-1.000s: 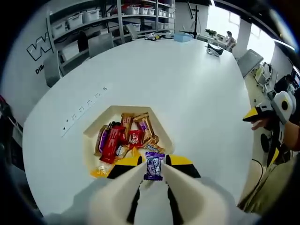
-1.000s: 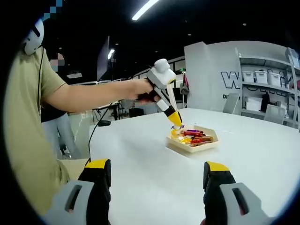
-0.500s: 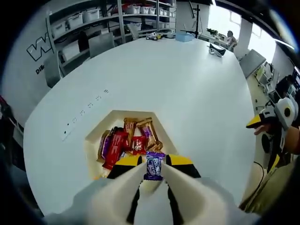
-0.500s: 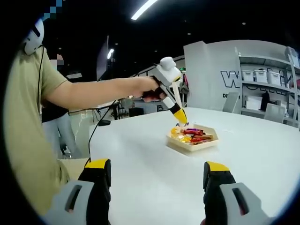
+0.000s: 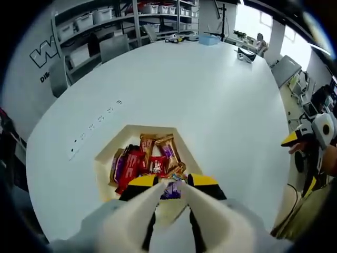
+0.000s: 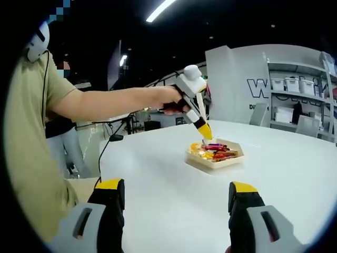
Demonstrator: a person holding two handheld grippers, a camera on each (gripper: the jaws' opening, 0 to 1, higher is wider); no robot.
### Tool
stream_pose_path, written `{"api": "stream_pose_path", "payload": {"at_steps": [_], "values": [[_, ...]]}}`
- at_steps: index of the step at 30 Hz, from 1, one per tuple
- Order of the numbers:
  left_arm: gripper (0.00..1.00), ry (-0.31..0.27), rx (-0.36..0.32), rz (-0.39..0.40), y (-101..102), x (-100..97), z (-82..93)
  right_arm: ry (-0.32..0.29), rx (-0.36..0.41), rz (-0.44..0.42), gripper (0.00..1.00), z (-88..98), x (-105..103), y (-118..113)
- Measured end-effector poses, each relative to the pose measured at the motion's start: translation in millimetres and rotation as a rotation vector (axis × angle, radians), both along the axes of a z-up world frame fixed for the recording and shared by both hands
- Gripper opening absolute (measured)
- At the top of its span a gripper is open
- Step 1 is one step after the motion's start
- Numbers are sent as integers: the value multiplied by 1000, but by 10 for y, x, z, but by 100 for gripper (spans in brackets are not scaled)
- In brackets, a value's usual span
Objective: Place the target food into the container with the food tongs after gripping and lifting it, then release it inside without dropping or visibly crushing the food.
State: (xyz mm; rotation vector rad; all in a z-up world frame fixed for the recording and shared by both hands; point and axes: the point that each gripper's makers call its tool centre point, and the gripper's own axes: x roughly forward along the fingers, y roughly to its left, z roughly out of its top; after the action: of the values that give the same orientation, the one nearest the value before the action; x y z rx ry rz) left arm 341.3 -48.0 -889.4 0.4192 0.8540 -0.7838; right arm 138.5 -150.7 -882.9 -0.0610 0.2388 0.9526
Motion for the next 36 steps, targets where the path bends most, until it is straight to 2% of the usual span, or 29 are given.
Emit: {"api": "stream_pose_path", "payload": {"at_steps": [16, 36], "values": [[21, -3, 4, 1, 61, -6, 34, 2, -2, 5, 80, -10, 4, 26], [21, -21, -15, -19, 165, -216, 36, -3, -5, 19, 80, 9, -5, 99]]}}
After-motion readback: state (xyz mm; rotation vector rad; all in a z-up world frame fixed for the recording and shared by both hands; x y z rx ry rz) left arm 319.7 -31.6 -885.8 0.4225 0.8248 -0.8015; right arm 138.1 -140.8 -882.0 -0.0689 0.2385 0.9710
